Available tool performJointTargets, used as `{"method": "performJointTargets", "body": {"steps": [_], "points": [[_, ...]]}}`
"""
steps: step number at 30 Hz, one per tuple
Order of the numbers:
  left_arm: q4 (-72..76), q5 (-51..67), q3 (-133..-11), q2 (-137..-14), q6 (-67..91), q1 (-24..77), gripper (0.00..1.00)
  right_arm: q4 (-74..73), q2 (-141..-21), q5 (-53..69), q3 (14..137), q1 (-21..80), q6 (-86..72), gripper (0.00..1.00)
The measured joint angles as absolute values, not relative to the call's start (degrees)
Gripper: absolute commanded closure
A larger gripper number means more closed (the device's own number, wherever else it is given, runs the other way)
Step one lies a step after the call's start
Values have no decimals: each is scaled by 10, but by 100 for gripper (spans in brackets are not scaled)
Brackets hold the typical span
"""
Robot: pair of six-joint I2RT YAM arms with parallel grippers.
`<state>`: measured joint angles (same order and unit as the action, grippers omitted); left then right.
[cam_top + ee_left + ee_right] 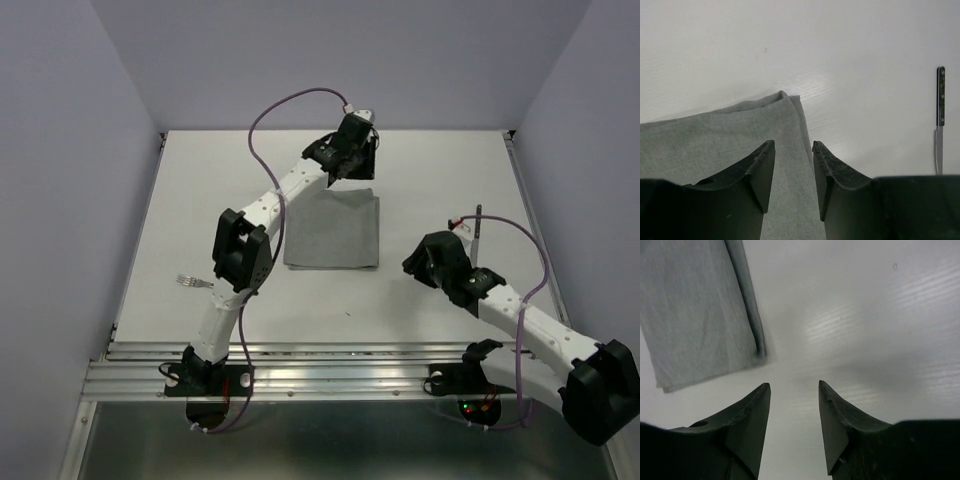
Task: Fold the napkin into a case and place the utensils inside
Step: Turn over the upper triangle folded napkin at the center of the board, then smooth out the lower triangle-folded napkin at the center of the board.
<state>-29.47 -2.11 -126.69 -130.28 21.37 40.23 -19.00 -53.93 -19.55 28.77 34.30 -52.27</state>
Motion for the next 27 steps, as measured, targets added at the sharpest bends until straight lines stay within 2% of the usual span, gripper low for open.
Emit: {"method": "performJointTargets", "body": {"steps": [2, 6, 10, 13, 16, 17, 20, 27], "points": [[-298, -18, -1270, -1289, 221, 384, 56, -170, -583, -152, 324, 281, -492, 60], [-312, -16, -1280, -1291, 230, 354, 57, -132, -738, -84, 427, 193, -429, 62], [-321, 6, -1280, -1308, 235, 351, 57, -112, -891, -21, 541, 165, -382, 65], [-324, 26, -1292, -1335, 236, 359, 61, -98, -982, 17, 612, 155, -366, 71], [-325, 43, -1293, -1356, 236, 363, 78, -91, -1034, 48, 658, 150, -361, 82], [-325, 46, -1293, -1361, 237, 363, 87, -84, -1054, 62, 678, 149, -362, 83], [-332, 54, -1294, -1376, 233, 365, 100, -78, -1083, 85, 706, 147, -362, 86], [-336, 55, -1291, -1381, 230, 352, 100, -69, -1135, 102, 762, 146, -362, 87]]}}
